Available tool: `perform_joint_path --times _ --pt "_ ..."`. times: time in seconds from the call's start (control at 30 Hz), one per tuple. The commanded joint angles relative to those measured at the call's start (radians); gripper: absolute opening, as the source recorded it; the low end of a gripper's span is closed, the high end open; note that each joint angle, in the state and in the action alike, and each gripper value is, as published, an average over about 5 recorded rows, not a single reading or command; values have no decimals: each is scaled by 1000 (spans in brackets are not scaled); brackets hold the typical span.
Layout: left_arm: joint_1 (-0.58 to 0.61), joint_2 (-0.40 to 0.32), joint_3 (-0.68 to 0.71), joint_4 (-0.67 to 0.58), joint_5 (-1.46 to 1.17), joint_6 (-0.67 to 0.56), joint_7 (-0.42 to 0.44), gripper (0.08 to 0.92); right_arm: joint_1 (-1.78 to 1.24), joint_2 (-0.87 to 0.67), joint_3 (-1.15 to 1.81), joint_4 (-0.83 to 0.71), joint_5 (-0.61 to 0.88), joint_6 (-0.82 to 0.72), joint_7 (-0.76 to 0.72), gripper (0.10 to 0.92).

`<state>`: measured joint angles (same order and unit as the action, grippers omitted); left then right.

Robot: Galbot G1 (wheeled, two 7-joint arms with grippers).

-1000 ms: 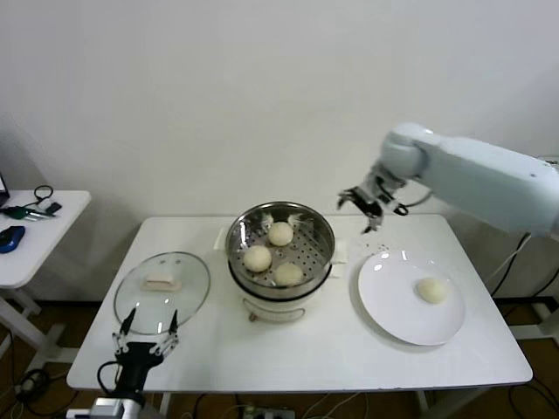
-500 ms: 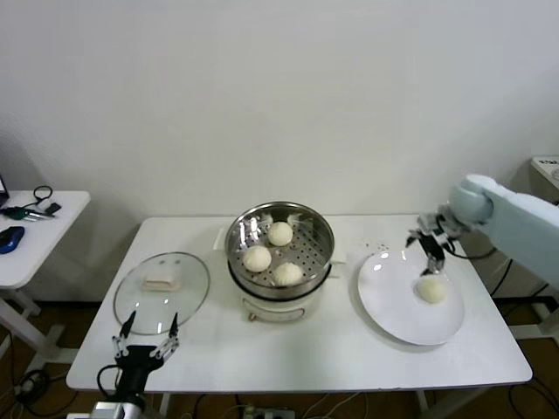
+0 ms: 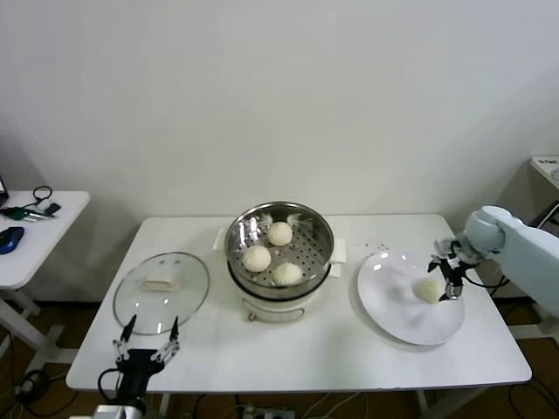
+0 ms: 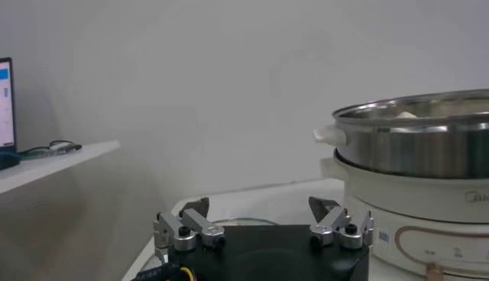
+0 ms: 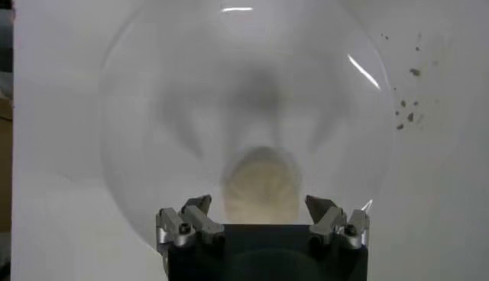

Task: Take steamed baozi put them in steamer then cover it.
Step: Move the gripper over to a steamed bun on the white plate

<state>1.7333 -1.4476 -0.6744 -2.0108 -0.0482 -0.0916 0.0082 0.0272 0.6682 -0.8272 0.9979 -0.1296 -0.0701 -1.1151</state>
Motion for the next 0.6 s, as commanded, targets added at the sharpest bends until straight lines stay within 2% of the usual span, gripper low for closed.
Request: perform_joint_path --times 0.03,0.6 --pt "-3 -1 -2 3 0 2 0 823 -54 61 71 -131 -65 28 -1 823" --pt "-7 -1 -5 17 -1 1 0 823 -59 130 73 -202 -93 47 -5 823"
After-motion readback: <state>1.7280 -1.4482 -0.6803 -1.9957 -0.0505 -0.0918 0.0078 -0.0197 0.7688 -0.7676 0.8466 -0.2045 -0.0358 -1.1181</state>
